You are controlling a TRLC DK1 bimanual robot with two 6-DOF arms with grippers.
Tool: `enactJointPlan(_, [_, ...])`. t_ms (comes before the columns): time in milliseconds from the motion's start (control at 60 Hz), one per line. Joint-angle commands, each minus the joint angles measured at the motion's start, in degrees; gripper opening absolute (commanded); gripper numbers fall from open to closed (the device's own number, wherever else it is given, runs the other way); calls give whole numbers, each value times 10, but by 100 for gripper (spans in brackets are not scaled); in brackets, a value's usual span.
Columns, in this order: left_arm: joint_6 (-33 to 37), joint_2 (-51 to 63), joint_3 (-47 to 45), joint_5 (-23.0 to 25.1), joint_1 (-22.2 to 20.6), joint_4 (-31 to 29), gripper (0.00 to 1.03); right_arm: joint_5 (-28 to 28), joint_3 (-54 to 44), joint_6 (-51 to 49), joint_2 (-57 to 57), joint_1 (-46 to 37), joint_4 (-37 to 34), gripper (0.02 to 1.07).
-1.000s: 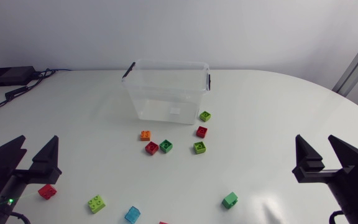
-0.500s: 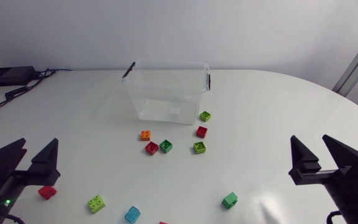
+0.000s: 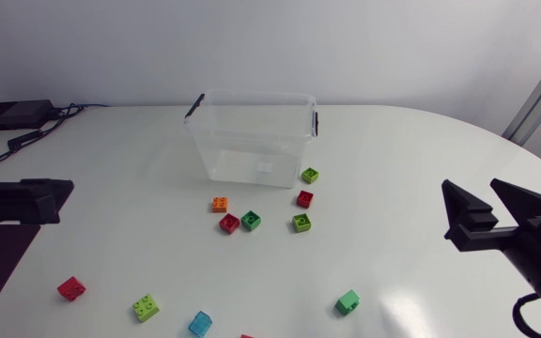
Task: Place the duplo bricks in the container
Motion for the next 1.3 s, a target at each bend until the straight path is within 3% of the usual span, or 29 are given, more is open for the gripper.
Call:
enactJointPlan(0, [20,117,78,-2,5,-71,97,1,25,13,35,5,1,102])
enactJointPlan(67, [46,178,115,-2,10,-120,97,2,34,13,64,5,-1,102])
enactJointPlan(250, [73,276,153,-5,29,-186,97,2,47,12,123,4,-9,102])
enactJointPlan(450, [185,368,161,-21,51,-246,98,-9,63,11,195,4,-14,102])
enactJointPlan(633, [294,399,135,-36,62,-242,98,-54,76,10,249,-2,-33,102])
enactJointPlan(883, [420,457,60,-63,100,-163,98,-132,113,-42,310,14,-113,102])
enactJointPlan(1117, [495,459,9,-69,114,-125,96,-129,127,-74,308,30,-153,102])
enactJointPlan(1283, [518,481,-8,-69,120,-84,93,-77,141,-101,311,88,-192,102])
